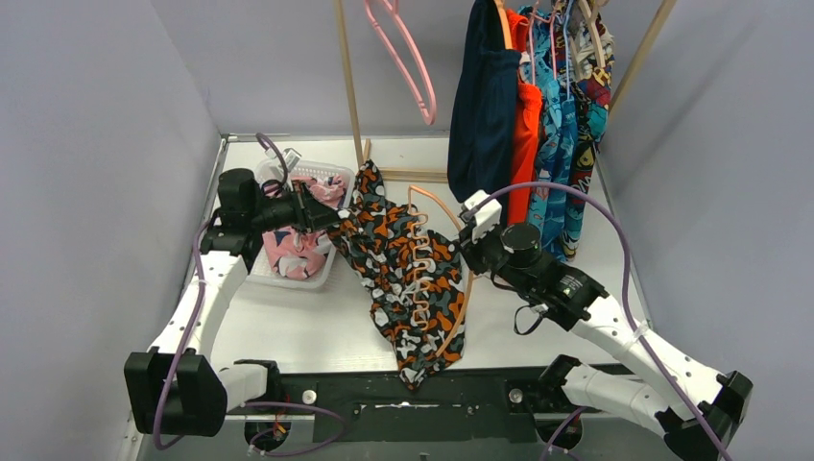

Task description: Remove the shorts from the hanger

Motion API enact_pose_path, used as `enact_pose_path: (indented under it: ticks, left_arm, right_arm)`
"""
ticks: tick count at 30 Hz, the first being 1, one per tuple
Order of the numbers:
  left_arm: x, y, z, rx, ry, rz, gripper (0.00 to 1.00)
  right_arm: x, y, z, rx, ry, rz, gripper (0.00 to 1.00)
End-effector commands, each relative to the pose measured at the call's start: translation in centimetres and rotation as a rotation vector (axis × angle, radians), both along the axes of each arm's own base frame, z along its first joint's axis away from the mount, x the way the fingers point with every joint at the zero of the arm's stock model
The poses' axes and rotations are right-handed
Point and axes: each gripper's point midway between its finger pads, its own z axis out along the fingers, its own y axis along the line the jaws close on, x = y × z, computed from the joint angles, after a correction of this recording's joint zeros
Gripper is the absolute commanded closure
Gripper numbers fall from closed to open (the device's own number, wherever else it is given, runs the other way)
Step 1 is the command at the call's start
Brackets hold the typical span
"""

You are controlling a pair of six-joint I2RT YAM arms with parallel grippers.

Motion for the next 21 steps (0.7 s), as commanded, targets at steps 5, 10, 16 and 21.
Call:
enact_pose_path:
  ticks: [5,10,16,21]
  left_arm:
    - [-1.9,-4.4,1.8,0.08,-0.153,-0.147,0.9]
    - [-2.1,-4.7,1.1,0.191,-0.161,-0.002,0.43]
    - [-0.5,-1.1,3.0,0.21,-0.193,0.29,0.34]
    - [-1.8,-4.2,3.9,0.083,-0.159,0.176,0.25]
  right_arm:
    - [0.9,-0.7,-0.7,-0.055,-0.002,-0.053,1.0]
    - [2.0,-0.4,-0.5,-0.099,0.011,-0.083,1.0]
    - [3.3,-1.2,-0.8,-0.171,0.049,-0.174,1.0]
    - [3.2,-0.5,1.1,-0.107,0.027,-0.16,1.0]
